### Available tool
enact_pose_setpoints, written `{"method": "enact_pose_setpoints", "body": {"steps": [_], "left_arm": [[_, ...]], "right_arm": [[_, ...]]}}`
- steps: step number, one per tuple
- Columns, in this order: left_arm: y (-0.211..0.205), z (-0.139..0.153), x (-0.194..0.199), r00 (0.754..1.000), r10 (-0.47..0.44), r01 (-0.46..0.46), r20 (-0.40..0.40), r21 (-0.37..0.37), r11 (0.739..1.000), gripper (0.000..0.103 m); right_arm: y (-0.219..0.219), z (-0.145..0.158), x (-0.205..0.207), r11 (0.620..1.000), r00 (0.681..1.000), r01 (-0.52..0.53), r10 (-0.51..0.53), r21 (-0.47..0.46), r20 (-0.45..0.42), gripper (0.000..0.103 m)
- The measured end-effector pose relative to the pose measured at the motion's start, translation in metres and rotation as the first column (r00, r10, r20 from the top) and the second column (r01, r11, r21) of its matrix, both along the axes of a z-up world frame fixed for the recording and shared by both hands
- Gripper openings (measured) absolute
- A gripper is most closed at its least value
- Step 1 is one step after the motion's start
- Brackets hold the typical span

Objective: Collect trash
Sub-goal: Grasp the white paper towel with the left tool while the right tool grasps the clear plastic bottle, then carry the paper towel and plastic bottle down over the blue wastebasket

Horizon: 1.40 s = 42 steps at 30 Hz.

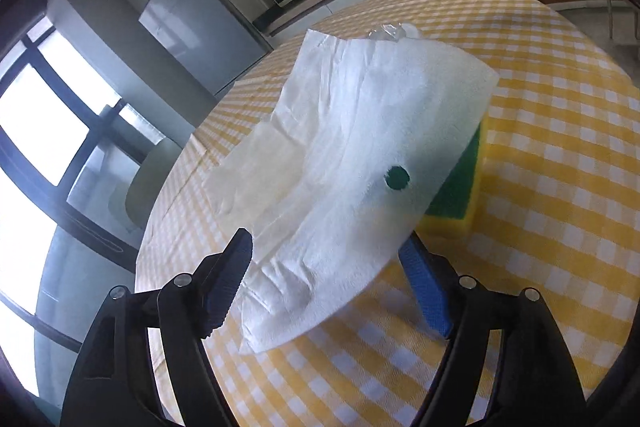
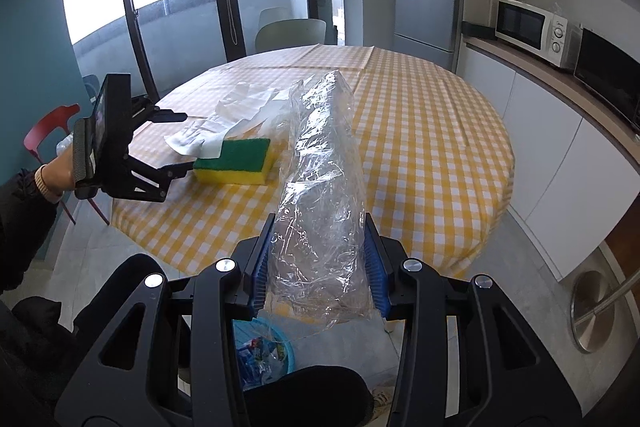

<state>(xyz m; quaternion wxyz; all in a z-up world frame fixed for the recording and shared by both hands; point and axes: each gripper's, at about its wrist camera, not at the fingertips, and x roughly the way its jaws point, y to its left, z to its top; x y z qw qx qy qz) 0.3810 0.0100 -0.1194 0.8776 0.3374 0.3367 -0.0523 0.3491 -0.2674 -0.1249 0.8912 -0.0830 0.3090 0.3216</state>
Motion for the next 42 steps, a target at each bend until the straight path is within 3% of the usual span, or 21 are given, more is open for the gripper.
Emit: {"method": "enact_pose_setpoints", "body": {"steps": [1,4,8,13,19,23,26,28,31,35,42], "left_arm": [[0.002,0.002,0.002,1.000,0.004,-0.004,-0.002,-0.005,1.000,0.068],[0.015,0.007,0.013,0.999,0.051,-0.051,-0.008,-0.050,0.997,0.002],[0.035,0.027,0.004,0.997,0.064,-0.056,0.036,-0.196,0.979,0.001],[0.055,0.056,-0.026,0.992,0.088,-0.049,0.095,-0.357,0.933,0.001],[0.059,0.085,-0.076,0.989,0.054,0.017,0.137,-0.468,0.884,0.001],[0.057,0.095,-0.116,0.989,0.032,0.045,0.143,-0.504,0.862,0.001],[0.062,0.100,-0.147,0.993,0.016,0.053,0.116,-0.569,0.820,0.001],[0.068,0.103,-0.168,0.996,-0.011,0.066,0.091,-0.632,0.772,0.001],[0.071,0.104,-0.197,0.996,-0.039,0.081,0.078,-0.675,0.733,0.001],[0.080,0.097,-0.220,0.996,-0.080,0.074,0.028,-0.751,0.656,0.001],[0.076,0.050,-0.238,0.976,-0.174,0.006,-0.133,-0.776,0.630,0.001]], "right_arm": [[-0.002,0.000,0.001,1.000,1.000,0.003,-0.003,0.004,0.002,0.038],[-0.004,0.000,-0.001,1.000,1.000,0.004,-0.004,0.007,0.002,0.038],[-0.004,-0.002,-0.001,1.000,1.000,0.004,-0.004,-0.001,-0.004,0.038],[0.000,-0.001,-0.003,1.000,1.000,-0.016,0.016,0.016,-0.008,0.038],[0.016,-0.005,-0.015,0.998,0.998,-0.064,0.064,-0.004,-0.002,0.038],[0.024,-0.009,-0.027,0.996,0.997,-0.083,0.083,-0.027,0.000,0.038],[0.025,-0.014,-0.038,0.994,0.995,-0.104,0.104,-0.017,-0.005,0.038],[0.025,-0.018,-0.043,0.994,0.994,-0.109,0.109,-0.014,-0.016,0.038],[0.025,-0.019,-0.058,0.993,0.993,-0.117,0.117,-0.012,-0.013,0.038],[0.030,-0.017,-0.081,0.986,0.986,-0.167,0.167,-0.013,-0.026,0.038],[0.036,-0.031,-0.111,0.973,0.973,-0.225,0.221,-0.045,-0.072,0.038]]}}
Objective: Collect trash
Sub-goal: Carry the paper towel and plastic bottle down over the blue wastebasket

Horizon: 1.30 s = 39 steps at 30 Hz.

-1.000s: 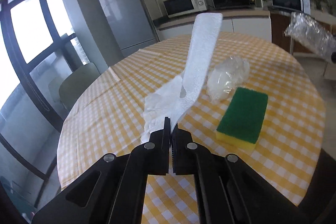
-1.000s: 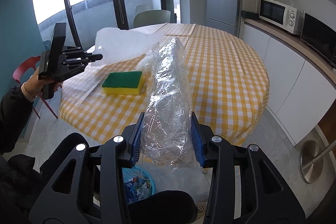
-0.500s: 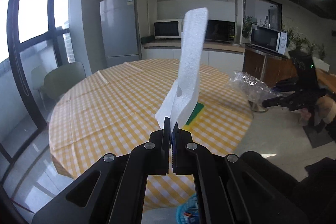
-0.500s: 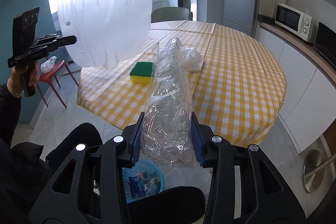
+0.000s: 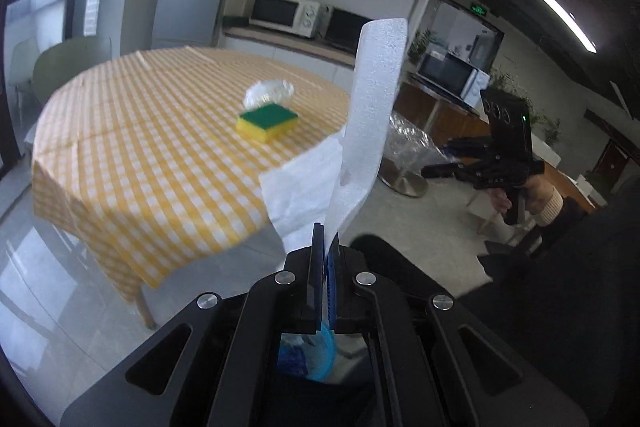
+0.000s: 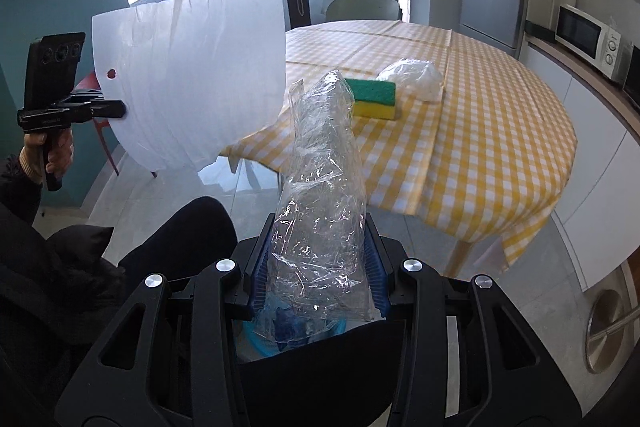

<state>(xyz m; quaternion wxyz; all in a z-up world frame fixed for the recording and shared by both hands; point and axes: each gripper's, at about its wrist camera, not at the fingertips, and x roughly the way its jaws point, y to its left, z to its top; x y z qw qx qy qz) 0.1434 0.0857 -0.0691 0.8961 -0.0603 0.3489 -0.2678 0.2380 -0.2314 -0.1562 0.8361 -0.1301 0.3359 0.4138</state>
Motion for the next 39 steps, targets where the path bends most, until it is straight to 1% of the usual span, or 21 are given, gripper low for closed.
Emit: {"method": "enact_pose_setpoints", "body": {"steps": [1,2,4,6,8,9,11,13,14,17,21,23,25,27,30,31,33,34,35,37,39], "left_arm": [[-0.002,-0.005,-0.003,1.000,-0.009,0.009,-0.007,0.021,1.000,0.001],[-0.005,-0.013,-0.002,1.000,0.005,-0.004,-0.018,0.061,0.998,0.001],[-0.008,-0.033,0.005,0.996,-0.005,0.011,-0.086,0.074,0.997,0.001],[-0.018,-0.060,0.011,0.990,-0.010,0.029,-0.138,0.136,0.990,0.001],[-0.025,-0.082,0.016,0.987,0.011,0.022,-0.162,0.199,0.980,0.001],[-0.028,-0.095,0.022,0.981,0.021,0.023,-0.191,0.225,0.974,0.001],[-0.036,-0.118,0.027,0.979,0.038,0.024,-0.202,0.299,0.954,0.001],[-0.044,-0.137,0.033,0.971,0.034,0.050,-0.239,0.335,0.941,0.001],[-0.046,-0.143,0.034,0.970,0.033,0.053,-0.239,0.345,0.937,0.001],[-0.052,-0.159,0.043,0.967,0.030,0.065,-0.254,0.357,0.932,0.001],[-0.057,-0.179,0.063,0.956,0.033,0.070,-0.290,0.341,0.938,0.001],[-0.059,-0.191,0.068,0.958,0.049,0.059,-0.283,0.363,0.930,0.001],[-0.064,-0.198,0.073,0.949,0.041,0.067,-0.314,0.326,0.943,0.001],[-0.067,-0.209,0.081,0.943,0.057,0.057,-0.327,0.329,0.943,0.001],[-0.075,-0.226,0.093,0.924,0.068,0.068,-0.376,0.337,0.939,0.001],[-0.076,-0.234,0.098,0.909,0.061,0.086,-0.412,0.329,0.941,0.001],[-0.079,-0.246,0.102,0.894,0.081,0.083,-0.441,0.341,0.936,0.001],[-0.079,-0.255,0.107,0.875,0.080,0.088,-0.476,0.321,0.943,0.001],[-0.080,-0.259,0.111,0.866,0.087,0.081,-0.492,0.310,0.947,0.001],[-0.078,-0.270,0.118,0.845,0.090,0.071,-0.527,0.277,0.958,0.001],[-0.074,-0.278,0.120,0.826,0.101,0.067,-0.555,0.274,0.959,0.001]], "right_arm": [[-0.001,-0.002,-0.005,1.000,1.000,-0.007,0.007,-0.006,0.005,0.038],[-0.002,-0.003,-0.010,1.000,1.000,-0.017,0.017,-0.003,0.013,0.038],[-0.006,-0.005,-0.015,1.000,1.000,-0.027,0.027,0.010,0.009,0.038],[-0.010,-0.009,-0.016,1.000,1.000,-0.017,0.017,0.003,-0.001,0.038],[-0.013,-0.014,-0.017,1.000,1.000,-0.010,0.010,-0.008,-0.009,0.038],[-0.014,-0.016,-0.017,1.000,1.000,-0.008,0.008,-0.011,-0.016,0.038],[-0.015,-0.024,-0.016,1.000,0.999,-0.005,0.004,-0.020,-0.039,0.038],[-0.015,-0.034,-0.015,0.999,0.998,-0.003,0.000,-0.040,-0.063,0.038],[-0.014,-0.040,-0.015,0.999,0.997,-0.004,0.000,-0.050,-0.081,0.038],[-0.013,-0.058,-0.014,0.998,0.991,-0.013,0.004,-0.065,-0.134,0.038],[-0.007,-0.085,-0.010,0.995,0.979,-0.030,0.009,-0.097,-0.202,0.038],[-0.002,-0.100,-0.008,0.992,0.976,-0.029,0.001,-0.124,-0.218,0.038],[0.004,-0.112,-0.009,0.987,0.977,-0.029,-0.006,-0.161,-0.215,0.038],[0.010,-0.123,-0.006,0.986,0.970,-0.027,-0.014,-0.166,-0.244,0.038],[0.020,-0.138,0.001,0.984,0.955,-0.038,-0.016,-0.173,-0.296,0.038],[0.023,-0.144,0.003,0.983,0.950,-0.041,-0.017,-0.177,-0.313,0.038],[0.032,-0.156,0.008,0.985,0.937,-0.048,-0.013,-0.167,-0.348,0.038],[0.036,-0.164,0.011,0.986,0.927,-0.058,-0.004,-0.154,-0.374,0.038],[0.040,-0.174,0.016,0.986,0.912,-0.065,-0.004,-0.153,-0.409,0.038],[0.048,-0.193,0.023,0.981,0.891,-0.060,-0.031,-0.186,-0.453,0.038],[0.057,-0.215,0.032,0.974,0.849,-0.066,-0.060,-0.217,-0.525,0.038]]}}
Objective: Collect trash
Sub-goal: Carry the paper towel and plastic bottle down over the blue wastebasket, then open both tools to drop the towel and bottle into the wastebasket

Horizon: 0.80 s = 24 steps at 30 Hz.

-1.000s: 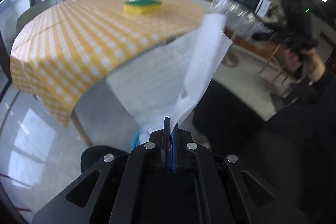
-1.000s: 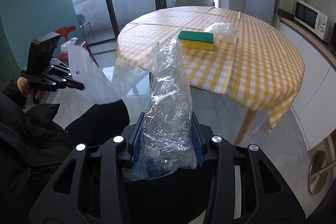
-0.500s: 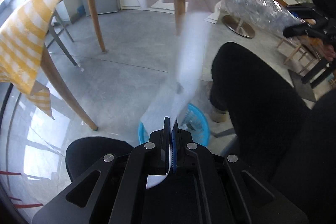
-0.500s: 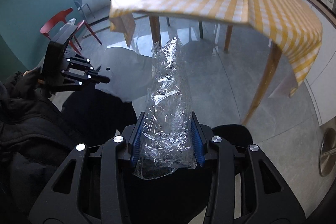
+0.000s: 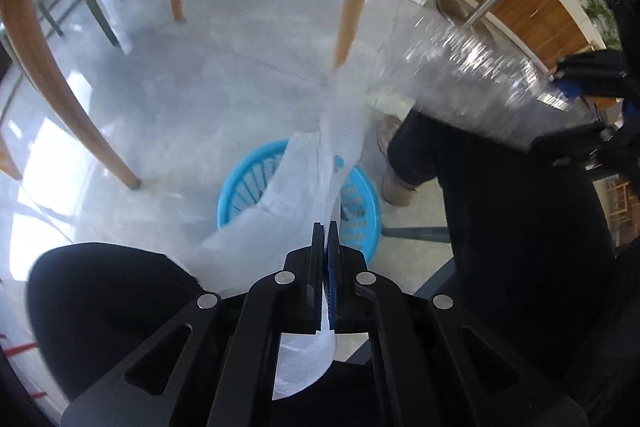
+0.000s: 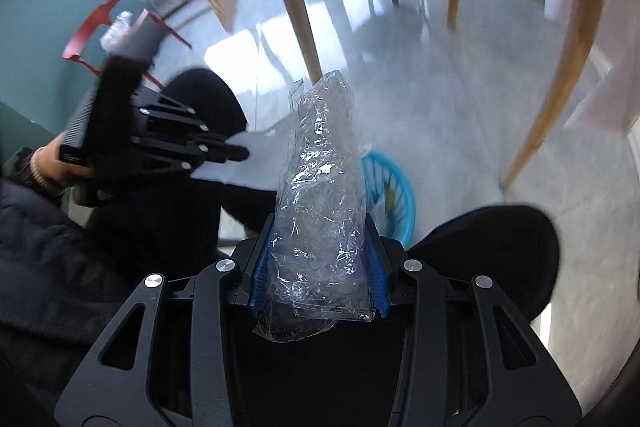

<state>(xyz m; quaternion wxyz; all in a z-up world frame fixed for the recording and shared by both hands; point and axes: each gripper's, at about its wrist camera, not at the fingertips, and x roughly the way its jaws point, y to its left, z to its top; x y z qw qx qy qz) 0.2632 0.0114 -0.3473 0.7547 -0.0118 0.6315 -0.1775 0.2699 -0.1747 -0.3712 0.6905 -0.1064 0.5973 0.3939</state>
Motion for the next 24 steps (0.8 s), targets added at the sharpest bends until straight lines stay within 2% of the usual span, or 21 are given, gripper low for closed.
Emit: {"method": "enact_pose_setpoints", "body": {"steps": [3,7,11,15,16,18,19,20,21,24], "left_arm": [[0.006,-0.016,0.004,0.996,0.043,-0.046,-0.078,-0.038,0.998,0.001],[0.013,-0.036,0.009,0.977,0.094,-0.104,-0.192,-0.043,0.994,0.001],[0.006,-0.051,0.022,0.966,0.102,-0.109,-0.238,-0.019,0.994,0.001],[0.001,-0.066,0.023,0.958,0.072,-0.072,-0.277,0.010,0.997,0.002],[0.001,-0.067,0.022,0.958,0.070,-0.066,-0.280,0.023,0.998,0.010],[0.001,-0.066,0.021,0.960,0.062,-0.059,-0.273,0.022,0.998,0.038],[0.000,-0.062,0.020,0.963,0.063,-0.057,-0.261,0.030,0.998,0.076],[0.000,-0.059,0.021,0.969,0.069,-0.058,-0.237,0.052,0.997,0.098],[-0.002,-0.053,0.020,0.976,0.071,-0.055,-0.207,0.080,0.995,0.097],[-0.010,-0.044,0.012,0.980,0.021,-0.004,-0.198,0.084,0.996,0.097]], "right_arm": [[0.010,-0.034,0.014,0.997,0.994,0.019,-0.026,-0.069,-0.109,0.038],[0.027,-0.071,0.028,0.991,0.972,0.015,-0.046,-0.133,-0.229,0.038],[0.042,-0.100,0.040,0.980,0.961,0.012,-0.066,-0.197,-0.267,0.038],[0.050,-0.119,0.038,0.973,0.956,-0.011,-0.057,-0.229,-0.287,0.039],[0.052,-0.121,0.038,0.968,0.959,-0.021,-0.051,-0.252,-0.278,0.039],[0.058,-0.126,0.038,0.960,0.959,-0.038,-0.042,-0.278,-0.279,0.042],[0.057,-0.127,0.038,0.960,0.959,-0.038,-0.043,-0.276,-0.281,0.044],[0.053,-0.127,0.036,0.962,0.958,-0.035,-0.045,-0.272,-0.282,0.053],[0.053,-0.126,0.040,0.962,0.959,-0.029,-0.049,-0.271,-0.279,0.071],[0.048,-0.120,0.047,0.968,0.969,-0.004,-0.059,-0.253,-0.238,0.089]]}}
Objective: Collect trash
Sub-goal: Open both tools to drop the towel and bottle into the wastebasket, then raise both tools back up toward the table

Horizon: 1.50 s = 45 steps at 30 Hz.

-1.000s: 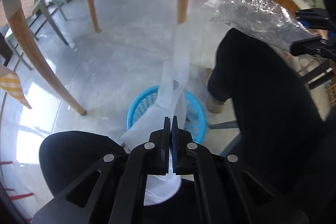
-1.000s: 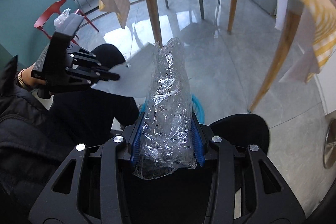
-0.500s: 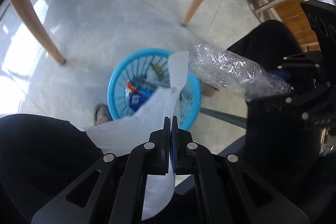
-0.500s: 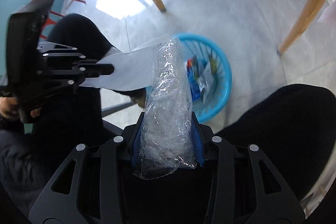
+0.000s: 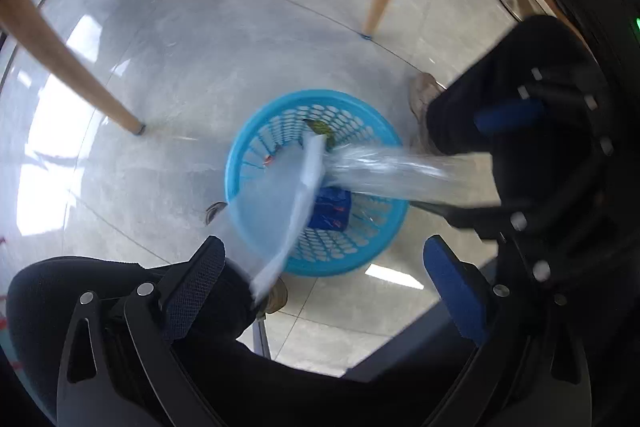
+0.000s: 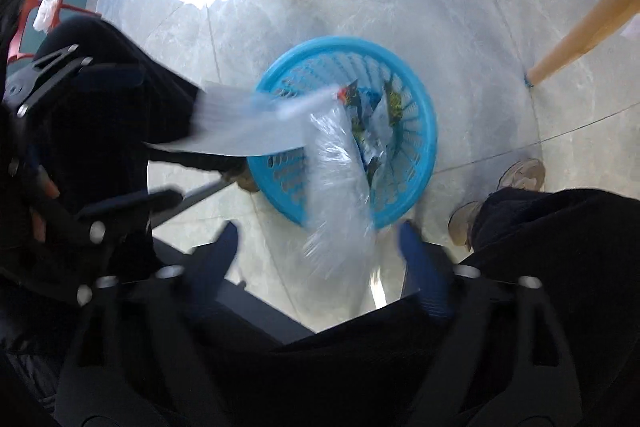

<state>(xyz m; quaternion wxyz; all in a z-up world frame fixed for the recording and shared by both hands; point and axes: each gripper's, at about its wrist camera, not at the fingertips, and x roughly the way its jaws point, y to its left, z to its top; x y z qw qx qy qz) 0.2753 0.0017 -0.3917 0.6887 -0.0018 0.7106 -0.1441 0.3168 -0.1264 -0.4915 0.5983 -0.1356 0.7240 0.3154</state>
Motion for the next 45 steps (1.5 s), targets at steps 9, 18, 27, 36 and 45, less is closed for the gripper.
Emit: {"method": "enact_pose_setpoints", "body": {"steps": [9,18,27,36,45], "left_arm": [[0.006,0.018,-0.023,0.999,-0.006,0.008,0.040,-0.049,0.999,0.097],[0.016,0.039,-0.034,0.992,0.056,-0.046,0.111,-0.094,0.995,0.097],[0.019,0.072,-0.038,0.971,0.081,-0.048,0.224,-0.150,0.987,0.097],[0.033,0.150,-0.055,0.891,0.017,0.081,0.453,-0.197,0.977,0.097],[0.045,0.237,-0.057,0.715,0.010,0.216,0.699,-0.233,0.948,0.097]], "right_arm": [[-0.001,0.012,0.002,0.998,0.998,-0.007,0.002,0.069,0.068,0.094],[0.003,0.044,-0.010,0.989,0.984,-0.062,0.038,0.133,0.176,0.094],[-0.008,0.098,-0.022,0.980,0.964,-0.083,0.033,0.183,0.264,0.094],[-0.047,0.173,-0.030,0.955,0.926,-0.120,0.010,0.270,0.376,0.094],[-0.076,0.265,-0.028,0.921,0.846,-0.181,-0.034,0.346,0.533,0.094]]}}
